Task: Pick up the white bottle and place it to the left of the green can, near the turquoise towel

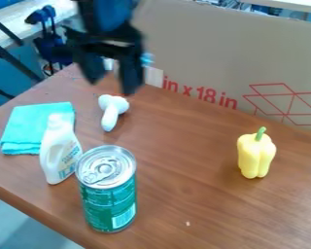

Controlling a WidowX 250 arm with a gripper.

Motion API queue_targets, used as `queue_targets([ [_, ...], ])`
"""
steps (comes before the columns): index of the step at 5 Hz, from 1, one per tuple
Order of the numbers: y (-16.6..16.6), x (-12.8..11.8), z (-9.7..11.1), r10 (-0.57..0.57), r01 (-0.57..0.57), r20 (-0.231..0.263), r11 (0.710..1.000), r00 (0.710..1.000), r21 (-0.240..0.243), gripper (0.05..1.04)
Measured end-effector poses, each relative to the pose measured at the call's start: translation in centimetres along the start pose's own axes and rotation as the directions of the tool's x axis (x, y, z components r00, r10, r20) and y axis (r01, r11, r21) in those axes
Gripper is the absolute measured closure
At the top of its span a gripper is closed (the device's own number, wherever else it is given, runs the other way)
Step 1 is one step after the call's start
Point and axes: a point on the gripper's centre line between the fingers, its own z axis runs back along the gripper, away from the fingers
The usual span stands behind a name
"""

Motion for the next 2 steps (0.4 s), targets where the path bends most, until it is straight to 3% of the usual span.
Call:
queue_targets([
  [2,-9.6,2.9,-2.7,-0.162,0.162,-0.054,0.987,0.985,-0.001,0.078],
])
